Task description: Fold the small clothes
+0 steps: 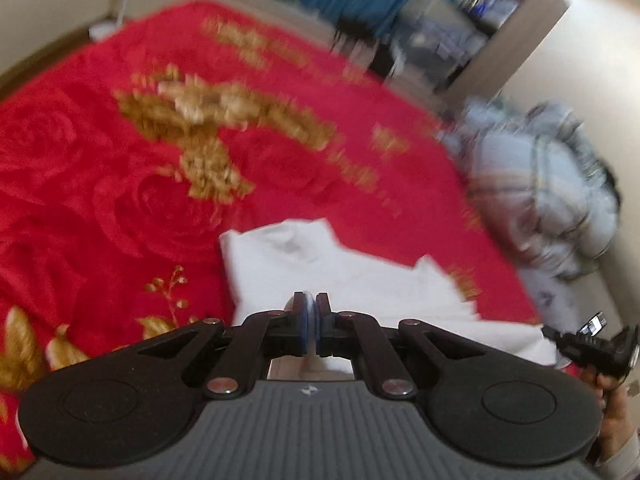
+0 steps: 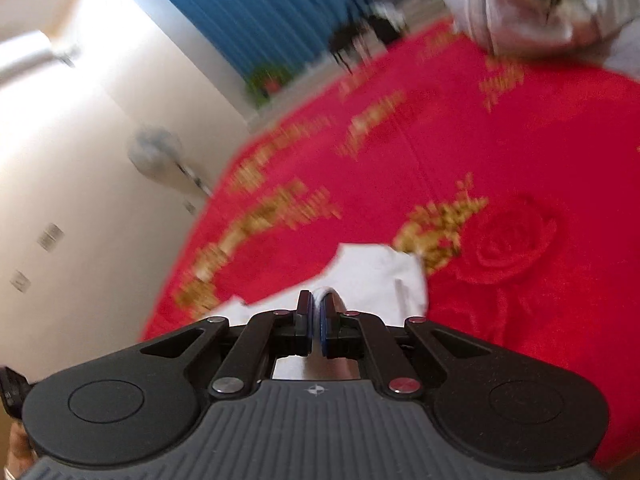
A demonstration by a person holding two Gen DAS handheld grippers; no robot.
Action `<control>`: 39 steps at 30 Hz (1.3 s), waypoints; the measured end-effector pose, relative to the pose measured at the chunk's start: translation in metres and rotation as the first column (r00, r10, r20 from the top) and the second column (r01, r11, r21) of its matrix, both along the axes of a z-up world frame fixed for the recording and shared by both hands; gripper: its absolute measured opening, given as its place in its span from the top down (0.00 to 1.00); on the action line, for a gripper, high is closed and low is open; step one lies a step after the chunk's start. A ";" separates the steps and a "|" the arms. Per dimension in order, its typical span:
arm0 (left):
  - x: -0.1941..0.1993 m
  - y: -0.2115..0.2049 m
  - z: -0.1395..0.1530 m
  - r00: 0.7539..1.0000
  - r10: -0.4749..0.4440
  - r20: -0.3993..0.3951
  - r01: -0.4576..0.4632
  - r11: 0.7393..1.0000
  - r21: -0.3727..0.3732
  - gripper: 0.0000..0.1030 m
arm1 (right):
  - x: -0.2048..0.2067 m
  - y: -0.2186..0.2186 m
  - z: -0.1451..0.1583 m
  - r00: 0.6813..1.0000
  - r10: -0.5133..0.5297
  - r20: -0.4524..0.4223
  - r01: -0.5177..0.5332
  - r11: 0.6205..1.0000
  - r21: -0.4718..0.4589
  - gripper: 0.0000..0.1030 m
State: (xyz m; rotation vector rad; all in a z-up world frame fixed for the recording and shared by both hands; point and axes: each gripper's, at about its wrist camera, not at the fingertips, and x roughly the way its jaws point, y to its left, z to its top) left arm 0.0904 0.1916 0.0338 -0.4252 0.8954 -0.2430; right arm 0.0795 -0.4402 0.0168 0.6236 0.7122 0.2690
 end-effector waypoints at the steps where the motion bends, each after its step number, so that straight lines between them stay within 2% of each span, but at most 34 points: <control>1: 0.016 0.002 -0.011 0.999 -0.002 -0.045 0.003 1.000 0.010 0.97 | 0.019 0.002 -0.011 0.999 0.007 -0.040 -0.007 1.000 -0.011 0.97; 3: 0.042 -0.001 -0.030 0.997 -0.013 -0.075 0.017 0.998 0.060 0.97 | 0.052 0.005 -0.030 0.993 0.002 -0.116 -0.007 0.999 -0.049 0.97; 5: 0.055 -0.007 -0.045 0.996 -0.034 -0.078 0.043 0.992 0.117 0.97 | 0.072 0.014 -0.043 0.989 0.016 -0.145 -0.030 0.995 -0.095 0.97; 8: 0.067 -0.005 -0.067 0.991 -0.001 -0.136 0.017 0.993 0.117 0.96 | 0.091 0.025 -0.057 0.983 0.006 -0.182 -0.032 0.989 -0.144 0.97; 11: 0.072 -0.011 -0.068 0.994 -0.009 -0.108 0.023 0.990 0.136 0.96 | 0.100 0.034 -0.064 0.982 0.009 -0.189 -0.047 0.979 -0.196 0.97; 14: 0.074 -0.010 -0.070 0.993 0.000 -0.120 0.017 0.990 0.138 0.93 | 0.103 0.040 -0.069 0.978 0.003 -0.209 -0.053 0.970 -0.235 0.95; 16: 0.072 -0.006 -0.067 0.994 0.015 -0.104 0.000 0.990 0.139 0.85 | 0.102 0.037 -0.067 0.980 -0.014 -0.198 -0.034 0.971 -0.238 0.91; 17: 0.071 -0.002 -0.063 0.995 0.026 -0.092 -0.013 0.990 0.139 0.75 | 0.100 0.035 -0.065 0.982 -0.028 -0.188 -0.019 0.969 -0.247 0.88; 19: 0.065 0.007 -0.057 0.996 0.061 -0.065 -0.050 0.987 0.150 0.60 | 0.096 0.030 -0.060 0.984 -0.062 -0.168 0.010 0.955 -0.295 0.72; 21: 0.060 0.016 -0.053 0.995 0.084 -0.059 -0.075 0.986 0.146 0.57 | 0.089 0.025 -0.055 0.987 -0.093 -0.132 0.040 0.934 -0.356 0.72; 26: 0.053 0.032 -0.052 0.993 0.077 -0.091 -0.063 0.987 0.148 0.45 | 0.080 0.007 -0.054 0.987 -0.102 -0.126 0.053 0.937 -0.346 0.70; 28: 0.051 0.036 -0.055 0.991 0.067 -0.119 -0.049 0.989 0.141 0.44 | 0.077 0.002 -0.056 0.985 -0.096 -0.142 0.044 0.940 -0.338 0.60; 30: 0.050 0.034 -0.060 0.989 0.045 -0.139 -0.025 0.989 0.143 0.44 | 0.075 0.004 -0.059 0.983 -0.075 -0.165 0.016 0.942 -0.334 0.57; 33: 0.052 0.018 -0.065 0.988 -0.020 -0.155 0.047 0.985 0.168 0.41 | 0.075 0.016 -0.068 0.975 0.005 -0.221 -0.085 0.932 -0.352 0.56; 36: 0.054 -0.003 -0.071 0.982 -0.084 -0.168 0.119 0.971 0.210 0.39 | 0.078 0.032 -0.079 0.951 0.059 -0.302 -0.184 0.896 -0.404 0.56; 39: 0.058 -0.017 -0.074 0.979 -0.105 -0.174 0.147 0.957 0.249 0.39 | 0.081 0.045 -0.084 0.940 0.094 -0.328 -0.240 0.865 -0.440 0.56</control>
